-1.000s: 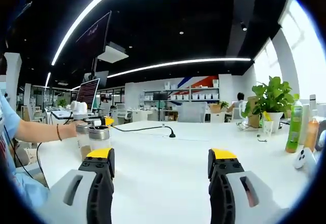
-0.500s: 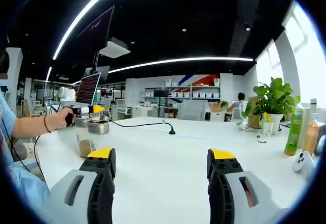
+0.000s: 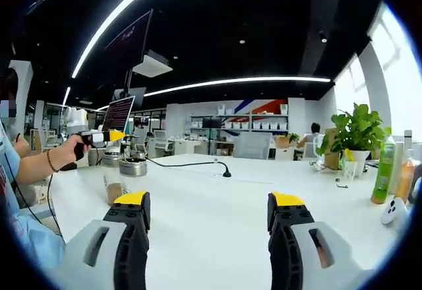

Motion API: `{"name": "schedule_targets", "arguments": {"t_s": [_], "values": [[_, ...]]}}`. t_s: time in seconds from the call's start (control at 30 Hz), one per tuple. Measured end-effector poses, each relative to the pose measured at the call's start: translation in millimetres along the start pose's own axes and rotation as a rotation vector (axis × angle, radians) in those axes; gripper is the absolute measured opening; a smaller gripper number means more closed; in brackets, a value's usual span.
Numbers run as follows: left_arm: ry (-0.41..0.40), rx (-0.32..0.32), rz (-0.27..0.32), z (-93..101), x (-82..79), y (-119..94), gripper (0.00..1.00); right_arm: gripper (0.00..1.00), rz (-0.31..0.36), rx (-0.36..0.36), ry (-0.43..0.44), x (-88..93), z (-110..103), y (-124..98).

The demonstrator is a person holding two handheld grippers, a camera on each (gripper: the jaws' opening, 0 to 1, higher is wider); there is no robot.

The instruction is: Rotate the seasoning bottle until the label or dispensing opening points toward the visible target arrow and the bottle remains upright within the marked orientation range

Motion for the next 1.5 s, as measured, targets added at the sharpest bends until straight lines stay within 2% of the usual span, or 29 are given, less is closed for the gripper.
{"name": "schedule_targets", "arguments": {"t_s": [0.2, 0.33, 0.47, 0.63, 0.93, 1.03, 1.17, 1.27, 1.5], "values": [[-0.039, 0.0, -0.011, 3.3, 12.5, -22.5, 0.39, 0.74, -0.008, -0.002, -0.044, -0.6, -4.6, -0.1], [-0.07, 0.004, -0.013, 7.5, 25.3, -35.6, 0.39, 0.7, 0.029, 0.03, -0.045, -6.1, 0.5, -4.4], [-0.068, 0.019, -0.013, 15.1, 34.8, -43.0, 0.39, 0.74, 0.036, 0.057, -0.054, -7.2, 3.1, -6.0], [-0.053, 0.044, -0.032, 24.1, 46.2, -51.7, 0.39, 0.74, 0.025, 0.048, -0.063, -5.5, -1.0, -5.2], [-0.03, 0.027, -0.1, 34.3, 71.6, -49.2, 0.39, 0.74, 0.049, 0.048, -0.068, -8.0, -1.7, -9.6], [-0.049, 0.026, -0.113, 36.7, 78.7, -47.1, 0.39, 0.74, 0.045, 0.043, -0.072, -7.7, -3.0, -9.7], [-0.052, 0.003, -0.125, 34.6, 84.1, -43.7, 0.39, 0.72, 0.042, 0.036, -0.073, -6.1, -3.5, -8.4], [-0.061, 0.004, -0.141, 35.3, 88.2, -43.3, 0.39, 0.72, 0.043, 0.045, -0.076, -6.0, -2.3, -7.1], [-0.047, 0.0, -0.148, 36.6, 90.4, -43.8, 0.39, 0.72, 0.026, 0.018, -0.081, -2.5, -8.1, -3.9]]}}
Point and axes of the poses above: the point that each gripper's makers call its tool centre point, and the gripper's own axes: y roughly forward along the fingers, z roughly to its right, x roughly out of its underside, the point moved 4 cm from there along -y, roughly backward along the fingers, and after that the axes turned 8 degrees about -z, right-handed, at the moved point
